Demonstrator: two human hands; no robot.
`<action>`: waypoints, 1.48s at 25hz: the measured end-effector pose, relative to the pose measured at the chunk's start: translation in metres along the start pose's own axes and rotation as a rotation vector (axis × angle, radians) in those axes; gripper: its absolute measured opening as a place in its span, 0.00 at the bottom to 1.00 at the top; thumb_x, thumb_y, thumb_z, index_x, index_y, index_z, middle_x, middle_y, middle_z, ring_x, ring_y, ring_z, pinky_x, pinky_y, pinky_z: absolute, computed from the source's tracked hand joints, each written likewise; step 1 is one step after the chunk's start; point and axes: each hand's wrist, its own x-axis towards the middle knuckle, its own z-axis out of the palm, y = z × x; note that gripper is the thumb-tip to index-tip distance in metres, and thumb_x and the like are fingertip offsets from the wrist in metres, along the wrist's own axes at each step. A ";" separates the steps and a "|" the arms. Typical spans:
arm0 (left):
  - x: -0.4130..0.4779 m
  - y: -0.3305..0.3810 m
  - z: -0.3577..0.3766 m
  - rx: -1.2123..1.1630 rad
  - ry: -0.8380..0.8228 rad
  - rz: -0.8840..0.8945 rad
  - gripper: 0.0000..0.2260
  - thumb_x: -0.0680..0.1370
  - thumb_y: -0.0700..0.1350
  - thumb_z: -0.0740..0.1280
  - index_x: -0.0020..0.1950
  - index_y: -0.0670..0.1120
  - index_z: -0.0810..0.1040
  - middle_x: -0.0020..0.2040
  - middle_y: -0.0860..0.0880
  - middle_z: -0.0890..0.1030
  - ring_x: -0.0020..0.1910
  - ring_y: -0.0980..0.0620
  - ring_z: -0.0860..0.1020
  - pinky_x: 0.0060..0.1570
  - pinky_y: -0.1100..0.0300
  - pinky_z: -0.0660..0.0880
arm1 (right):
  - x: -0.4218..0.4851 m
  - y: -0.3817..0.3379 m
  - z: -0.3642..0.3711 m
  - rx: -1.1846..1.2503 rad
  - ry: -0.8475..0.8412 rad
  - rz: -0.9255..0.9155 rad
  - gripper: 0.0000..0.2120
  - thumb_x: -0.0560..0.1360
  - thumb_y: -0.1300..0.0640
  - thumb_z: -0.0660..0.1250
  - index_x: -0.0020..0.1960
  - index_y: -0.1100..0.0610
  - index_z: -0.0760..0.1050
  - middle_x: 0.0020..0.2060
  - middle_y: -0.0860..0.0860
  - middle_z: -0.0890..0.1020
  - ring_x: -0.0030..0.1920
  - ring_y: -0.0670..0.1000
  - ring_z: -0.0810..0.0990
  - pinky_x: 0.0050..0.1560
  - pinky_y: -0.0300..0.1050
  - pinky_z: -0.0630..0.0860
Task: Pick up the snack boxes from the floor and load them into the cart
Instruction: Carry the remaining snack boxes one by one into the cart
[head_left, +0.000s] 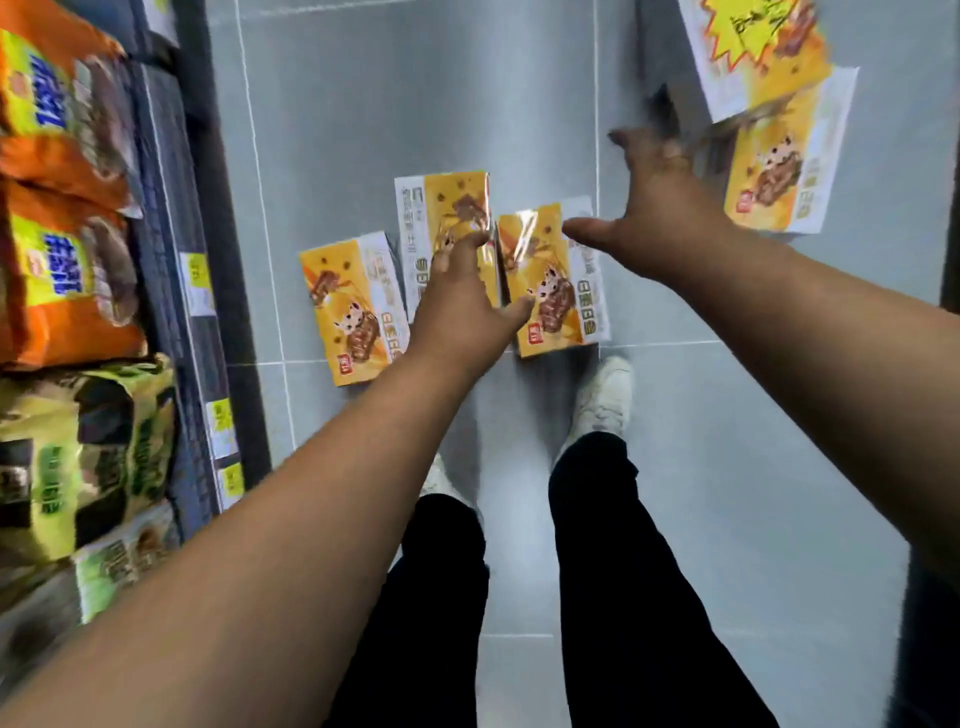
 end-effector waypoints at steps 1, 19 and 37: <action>0.016 -0.018 0.022 -0.011 -0.020 -0.041 0.34 0.71 0.52 0.74 0.73 0.49 0.64 0.68 0.45 0.72 0.63 0.47 0.74 0.63 0.54 0.71 | 0.020 0.013 0.023 -0.019 -0.024 0.012 0.43 0.69 0.41 0.73 0.76 0.49 0.55 0.73 0.61 0.61 0.67 0.63 0.70 0.66 0.51 0.67; 0.135 -0.114 0.219 -0.987 -0.101 -0.883 0.19 0.81 0.45 0.65 0.72 0.53 0.70 0.60 0.49 0.81 0.52 0.52 0.80 0.49 0.60 0.77 | 0.217 0.115 0.181 -0.244 -0.256 -0.056 0.47 0.58 0.38 0.79 0.71 0.50 0.63 0.67 0.59 0.64 0.60 0.63 0.74 0.60 0.53 0.73; -0.051 0.074 -0.053 -0.768 -0.042 -0.270 0.20 0.80 0.43 0.66 0.72 0.49 0.71 0.52 0.49 0.85 0.46 0.53 0.84 0.47 0.58 0.81 | -0.044 -0.033 -0.153 0.125 0.272 0.021 0.41 0.58 0.41 0.80 0.65 0.51 0.67 0.63 0.58 0.64 0.54 0.60 0.77 0.53 0.48 0.73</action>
